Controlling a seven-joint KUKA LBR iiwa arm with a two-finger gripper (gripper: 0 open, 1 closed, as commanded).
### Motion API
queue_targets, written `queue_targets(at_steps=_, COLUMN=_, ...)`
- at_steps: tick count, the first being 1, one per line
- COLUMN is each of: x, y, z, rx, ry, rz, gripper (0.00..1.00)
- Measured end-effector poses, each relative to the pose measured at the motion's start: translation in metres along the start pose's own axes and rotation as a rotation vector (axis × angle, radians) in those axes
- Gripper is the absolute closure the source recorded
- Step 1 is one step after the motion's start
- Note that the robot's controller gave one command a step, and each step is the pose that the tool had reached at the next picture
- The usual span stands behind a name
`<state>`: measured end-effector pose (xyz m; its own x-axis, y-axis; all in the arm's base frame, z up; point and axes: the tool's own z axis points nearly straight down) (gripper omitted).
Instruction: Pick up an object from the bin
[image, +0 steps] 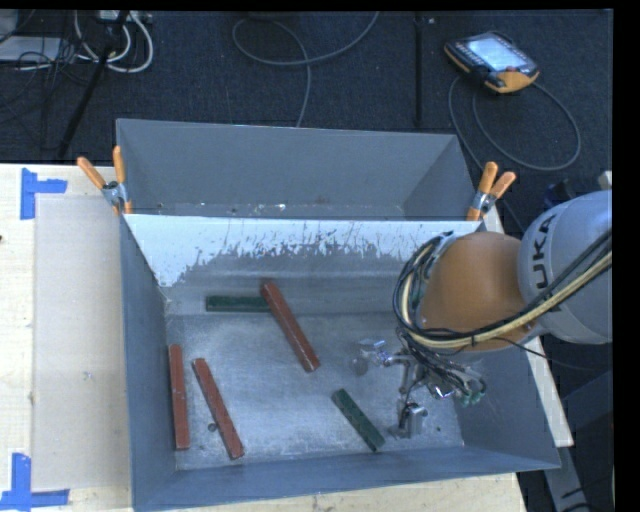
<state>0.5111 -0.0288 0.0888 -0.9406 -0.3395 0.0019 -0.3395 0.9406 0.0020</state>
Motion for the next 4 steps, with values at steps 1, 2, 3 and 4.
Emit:
queue_targets(at_steps=1, x=0.025, y=0.034, z=0.02, rx=0.001, ry=-0.001, rz=0.167, gripper=1.0)
queue_targets(at_steps=2, x=0.021, y=0.033, z=0.018, rx=0.004, ry=-0.015, rz=0.167, gripper=0.0)
queue_targets(at_steps=3, x=0.022, y=0.033, z=0.018, rx=0.004, ry=-0.015, rz=0.166, gripper=0.0)
queue_targets(at_steps=4, x=0.023, y=0.024, z=-0.002, rx=-0.001, ry=0.001, rz=0.074, gripper=0.0)
